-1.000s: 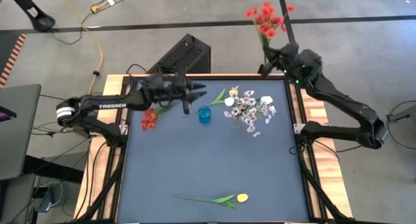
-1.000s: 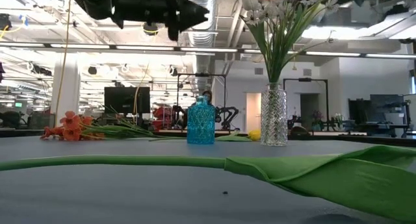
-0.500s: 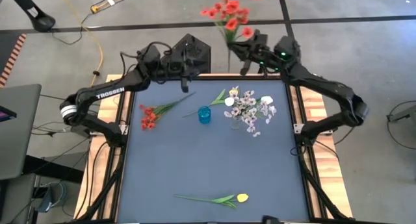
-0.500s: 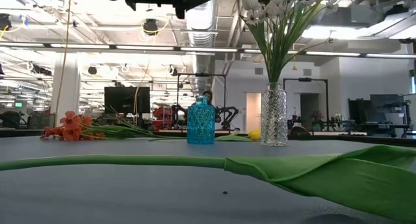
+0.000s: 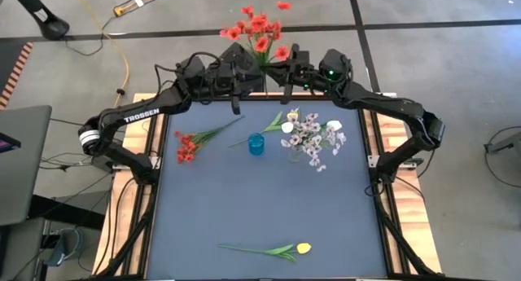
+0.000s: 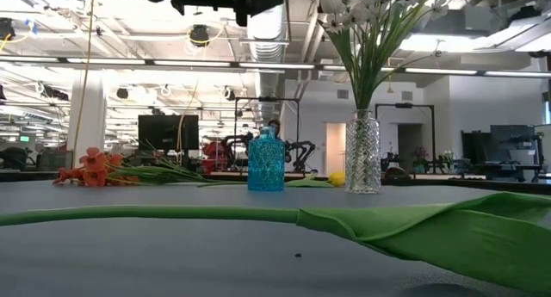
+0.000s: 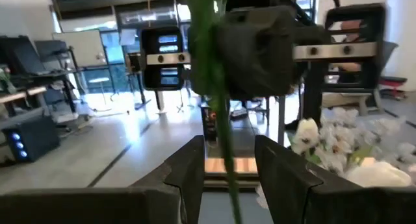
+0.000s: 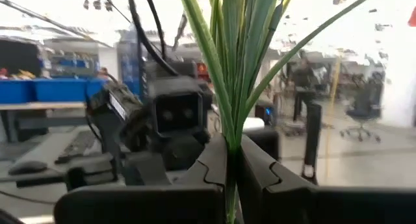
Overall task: Sort flowers into vase by color
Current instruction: Put the right orange flowers into the blue vase
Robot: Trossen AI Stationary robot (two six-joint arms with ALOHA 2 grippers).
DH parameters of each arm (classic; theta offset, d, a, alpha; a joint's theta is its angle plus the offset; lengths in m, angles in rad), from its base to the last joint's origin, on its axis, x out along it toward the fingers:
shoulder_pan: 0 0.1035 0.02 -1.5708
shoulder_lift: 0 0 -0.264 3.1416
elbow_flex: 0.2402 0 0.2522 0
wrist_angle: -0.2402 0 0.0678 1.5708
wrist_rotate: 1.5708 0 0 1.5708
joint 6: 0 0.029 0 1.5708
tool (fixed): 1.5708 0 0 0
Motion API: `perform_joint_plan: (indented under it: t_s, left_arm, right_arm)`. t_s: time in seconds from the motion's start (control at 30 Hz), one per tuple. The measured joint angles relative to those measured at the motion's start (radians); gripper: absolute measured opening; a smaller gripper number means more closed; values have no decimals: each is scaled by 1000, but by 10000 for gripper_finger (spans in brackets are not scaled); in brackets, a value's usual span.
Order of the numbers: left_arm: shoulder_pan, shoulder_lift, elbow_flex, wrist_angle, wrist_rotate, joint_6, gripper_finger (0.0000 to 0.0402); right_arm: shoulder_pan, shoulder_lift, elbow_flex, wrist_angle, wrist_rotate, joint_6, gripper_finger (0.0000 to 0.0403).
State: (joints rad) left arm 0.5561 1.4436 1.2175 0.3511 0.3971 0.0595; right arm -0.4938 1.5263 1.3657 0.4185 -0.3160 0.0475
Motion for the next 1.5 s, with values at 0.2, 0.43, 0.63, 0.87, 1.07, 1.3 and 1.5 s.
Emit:
perform_joint_plan:
  t_s: [0.2, 0.43, 0.63, 0.87, 1.07, 1.3, 1.5]
  left_arm:
    - [0, 29, 0, 17, -36, -18, 125]
    - [-1, 30, 0, 26, -35, -44, 116]
    - [-1, 39, 1, 96, -42, -44, 20]
    - [-2, 46, 1, 92, -30, -70, 1]
    - [-1, 47, 1, 85, -6, -106, 0]
    - [-15, 8, -1, -32, 18, -84, 0]
    - [-45, -60, -31, -141, 18, -52, 0]
  right_arm:
    - [16, 17, 0, 34, 2, 5, 39]
    - [7, 17, 0, 29, 5, 4, 40]
    - [-7, 17, 0, 21, 3, 12, 42]
    - [16, 16, 0, 3, 3, 8, 84]
    - [23, -19, 0, -74, -3, 8, 147]
    - [1, -129, 0, -381, -3, -45, 247]
    - [-14, -215, 0, -608, -3, -109, 289]
